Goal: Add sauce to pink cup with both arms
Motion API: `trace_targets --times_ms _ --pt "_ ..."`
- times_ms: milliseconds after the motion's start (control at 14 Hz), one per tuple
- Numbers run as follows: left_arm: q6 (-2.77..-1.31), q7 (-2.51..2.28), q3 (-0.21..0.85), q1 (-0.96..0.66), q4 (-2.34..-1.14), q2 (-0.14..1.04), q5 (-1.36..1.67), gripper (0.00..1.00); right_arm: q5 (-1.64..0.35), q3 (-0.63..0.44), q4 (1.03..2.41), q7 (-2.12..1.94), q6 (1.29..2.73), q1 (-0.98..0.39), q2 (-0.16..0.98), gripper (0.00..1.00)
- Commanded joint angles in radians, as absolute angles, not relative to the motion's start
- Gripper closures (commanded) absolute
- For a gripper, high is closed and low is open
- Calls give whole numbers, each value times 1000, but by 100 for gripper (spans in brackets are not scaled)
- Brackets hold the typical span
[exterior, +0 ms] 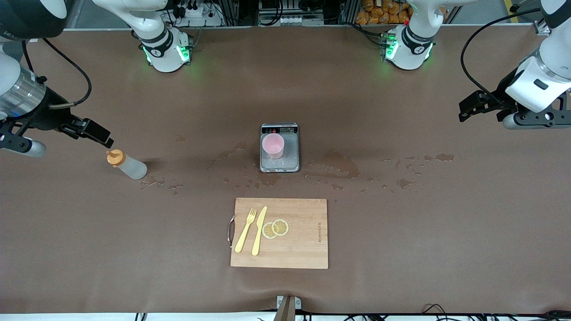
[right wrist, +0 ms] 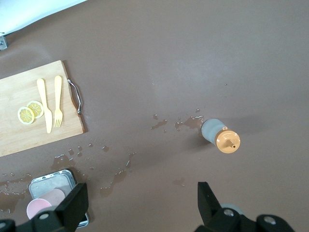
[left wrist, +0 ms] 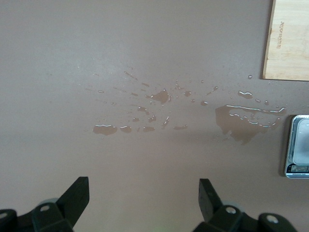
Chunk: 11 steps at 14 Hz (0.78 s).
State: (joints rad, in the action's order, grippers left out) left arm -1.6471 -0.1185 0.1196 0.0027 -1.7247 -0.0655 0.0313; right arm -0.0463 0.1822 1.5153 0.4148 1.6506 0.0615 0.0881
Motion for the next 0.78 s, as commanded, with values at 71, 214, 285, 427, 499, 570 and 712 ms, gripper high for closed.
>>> trace_targets --times_ms 71,214,285,427,499,570,712 --pt "-1631 -123 124 11 -1724 -72 46 0 -20 175 1474 407 1628 74 109 0" --pt "-1631 -123 124 12 -1723 -72 46 0 -5 176 1470 361 1628 74 109 0" --pt "-1631 -123 124 11 -1724 -72 46 0 26 176 1470 326 1629 74 109 0" --pt "-1629 -123 124 12 -1723 -72 46 0 34 176 1470 267 1629 77 109 0" --pt "-1629 -123 124 12 -1724 -72 46 0 35 176 1470 238 1629 77 109 0" --pt "-1629 -123 124 11 -1723 -72 46 0 35 176 1470 232 1629 77 109 0" --pt "-1629 -123 124 11 -1723 -72 46 0 35 176 1470 230 1629 77 109 0"
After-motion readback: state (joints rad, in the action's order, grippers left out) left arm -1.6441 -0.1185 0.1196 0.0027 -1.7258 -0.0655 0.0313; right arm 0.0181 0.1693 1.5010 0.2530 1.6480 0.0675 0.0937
